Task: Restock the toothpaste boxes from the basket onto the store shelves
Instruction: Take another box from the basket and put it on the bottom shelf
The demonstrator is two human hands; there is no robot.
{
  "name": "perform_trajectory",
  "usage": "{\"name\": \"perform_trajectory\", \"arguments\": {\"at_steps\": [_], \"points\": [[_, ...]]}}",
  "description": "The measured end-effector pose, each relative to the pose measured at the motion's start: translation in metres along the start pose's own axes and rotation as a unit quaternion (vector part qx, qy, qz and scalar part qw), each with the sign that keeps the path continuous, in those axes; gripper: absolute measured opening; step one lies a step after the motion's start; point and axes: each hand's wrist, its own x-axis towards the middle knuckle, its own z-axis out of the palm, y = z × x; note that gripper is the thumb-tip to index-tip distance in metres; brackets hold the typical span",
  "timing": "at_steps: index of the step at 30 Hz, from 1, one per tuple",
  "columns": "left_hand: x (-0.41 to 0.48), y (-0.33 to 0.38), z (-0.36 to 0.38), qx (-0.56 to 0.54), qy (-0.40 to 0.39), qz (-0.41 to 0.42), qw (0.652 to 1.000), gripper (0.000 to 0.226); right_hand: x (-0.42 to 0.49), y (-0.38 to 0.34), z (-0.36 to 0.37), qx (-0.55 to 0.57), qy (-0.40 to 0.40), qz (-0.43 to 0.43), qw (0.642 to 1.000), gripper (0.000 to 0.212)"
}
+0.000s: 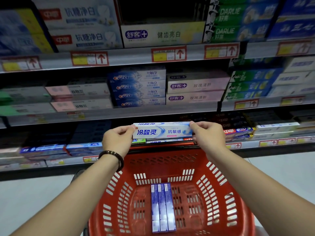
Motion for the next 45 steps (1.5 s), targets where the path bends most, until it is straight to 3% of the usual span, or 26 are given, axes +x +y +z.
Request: {"name": "perform_trajectory", "arguments": {"at_steps": [9, 15, 23, 27, 45], "points": [[0.000, -0.003, 0.008, 0.003, 0.021, -0.005, 1.000, 0.016, 0.008, 0.002, 0.002, 0.002, 0.015, -0.008, 1.000, 0.015], [0.007, 0.005, 0.013, 0.009, 0.029, -0.014, 0.999, 0.032, 0.015, 0.004, 0.006, 0.015, 0.016, 0.010, 1.000, 0.012], [0.019, 0.005, 0.024, 0.054, 0.011, -0.022, 0.998, 0.015, 0.036, 0.009, 0.007, 0.009, 0.024, 0.035, 0.999, 0.010], [0.032, 0.003, 0.032, 0.084, 0.001, -0.027, 0.996, 0.013, 0.050, 0.012, 0.012, -0.013, 0.027, 0.041, 0.999, 0.018], [0.104, -0.029, 0.064, 0.196, -0.061, -0.053, 0.977, 0.012, 0.111, 0.038, 0.033, -0.140, -0.008, 0.088, 0.986, 0.010]]}}
